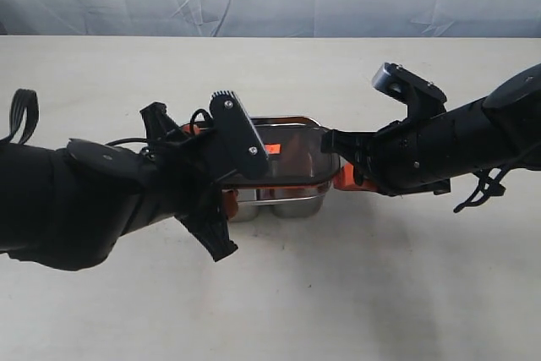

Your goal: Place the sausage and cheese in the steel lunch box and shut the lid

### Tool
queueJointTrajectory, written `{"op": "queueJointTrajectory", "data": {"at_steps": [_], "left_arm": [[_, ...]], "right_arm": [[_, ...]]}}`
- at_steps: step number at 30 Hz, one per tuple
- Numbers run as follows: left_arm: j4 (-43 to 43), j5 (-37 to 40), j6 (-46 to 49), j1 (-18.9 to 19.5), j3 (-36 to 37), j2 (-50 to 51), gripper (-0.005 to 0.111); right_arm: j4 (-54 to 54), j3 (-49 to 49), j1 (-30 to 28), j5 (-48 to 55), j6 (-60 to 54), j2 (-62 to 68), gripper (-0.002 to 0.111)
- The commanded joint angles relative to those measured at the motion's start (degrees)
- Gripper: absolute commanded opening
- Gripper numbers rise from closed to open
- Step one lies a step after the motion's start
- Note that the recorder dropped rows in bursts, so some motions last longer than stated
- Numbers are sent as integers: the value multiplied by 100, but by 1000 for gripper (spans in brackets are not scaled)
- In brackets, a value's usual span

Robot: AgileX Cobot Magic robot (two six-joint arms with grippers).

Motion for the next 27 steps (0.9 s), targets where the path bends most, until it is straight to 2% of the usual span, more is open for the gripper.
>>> {"op": "queueJointTrajectory", "data": {"at_steps": [1, 4, 11, 17, 27], "left_arm": [[-70, -7, 187, -113, 93, -62, 59], [-70, -105, 187, -469, 225, -62, 59], [-70, -748, 176, -544, 225, -97, 59], [-70, -1165, 176, -989, 515, -461, 59], [-70, -1955, 176, -989, 543, -766, 59]], "right_arm": [[6, 4, 4, -12, -50, 13, 0], [6, 4, 4, -35, -50, 13, 0], [-86, 4, 4, -23, -50, 13, 0], [-660, 4, -7, -236, -19, 13, 0], [-1446, 4, -7, -349, 424, 13, 0]]}}
